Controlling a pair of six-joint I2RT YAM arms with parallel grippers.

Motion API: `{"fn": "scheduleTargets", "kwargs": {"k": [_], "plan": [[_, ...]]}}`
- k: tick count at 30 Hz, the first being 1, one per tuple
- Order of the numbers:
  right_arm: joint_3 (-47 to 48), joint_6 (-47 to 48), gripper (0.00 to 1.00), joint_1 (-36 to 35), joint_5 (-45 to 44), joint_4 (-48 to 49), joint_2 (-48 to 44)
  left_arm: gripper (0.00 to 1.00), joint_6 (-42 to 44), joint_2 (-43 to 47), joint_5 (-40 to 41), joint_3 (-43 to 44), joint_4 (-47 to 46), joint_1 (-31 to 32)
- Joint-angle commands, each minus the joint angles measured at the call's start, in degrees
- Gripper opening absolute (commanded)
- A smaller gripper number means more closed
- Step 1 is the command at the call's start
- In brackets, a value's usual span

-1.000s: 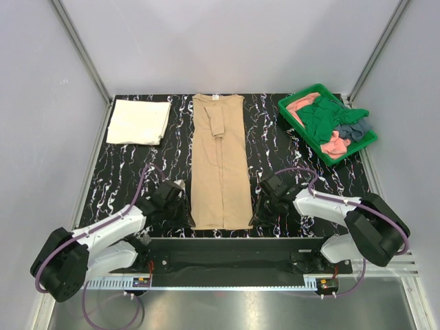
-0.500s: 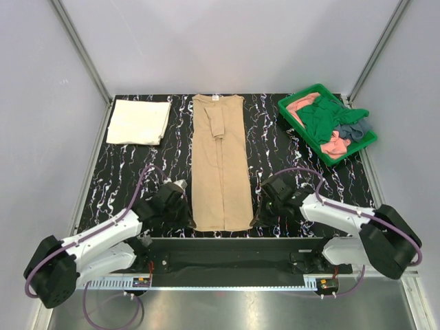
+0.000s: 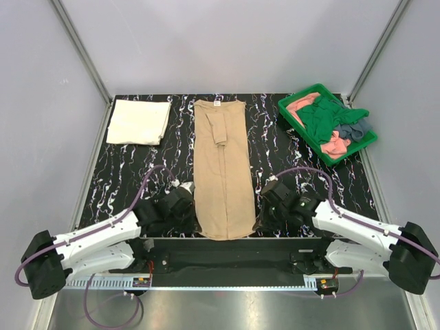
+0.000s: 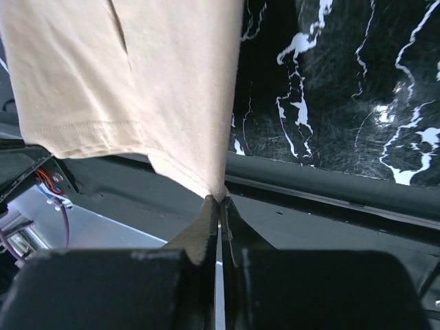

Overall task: Fold and stack the t-shirts
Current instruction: Fold the tshirt

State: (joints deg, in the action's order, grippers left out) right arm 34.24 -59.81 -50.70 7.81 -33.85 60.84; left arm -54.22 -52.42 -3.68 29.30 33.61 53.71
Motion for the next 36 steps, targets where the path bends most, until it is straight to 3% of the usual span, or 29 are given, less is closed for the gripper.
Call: {"fn": "scheduleTargets", "kwargs": {"k": [1, 4, 7, 16, 21, 29, 36], "plan": [[4.86, 1.36, 0.0, -0.54, -6.04, -3.86, -0.46, 0.0, -0.1, -2.4, 2.98, 5.32, 0.06, 0.16], [9.42, 5.4, 0.0, -0.11, -10.07, -4.47, 4.62, 0.0, 2.18, -6.79, 2.9, 8.57, -0.12, -1.94], [15.23, 10.58, 0.0, 1.82, -11.41, -4.56, 13.41, 0.0, 6.3, -11.2, 0.0, 10.86, -2.48, -7.99], [33.16, 25.52, 0.0, 12.98, -7.9, -2.72, 33.72, 0.0, 14.75, -30.35, -7.38, 23.16, -9.16, -25.22], [44.13, 32.03, 0.0, 19.4, -3.17, -2.89, 42.24, 0.0, 19.23, -42.56, -9.32, 34.49, -9.35, -29.71], [58.65, 37.22, 0.0, 23.01, -1.4, -6.32, 50.51, 0.0, 19.94, -49.7, -11.61, 49.25, -7.68, -35.87], [67.96, 40.12, 0.0, 25.21, -0.87, -8.95, 54.82, 0.0, 19.85, -56.02, -13.72, 57.09, -6.8, -39.03]]}}
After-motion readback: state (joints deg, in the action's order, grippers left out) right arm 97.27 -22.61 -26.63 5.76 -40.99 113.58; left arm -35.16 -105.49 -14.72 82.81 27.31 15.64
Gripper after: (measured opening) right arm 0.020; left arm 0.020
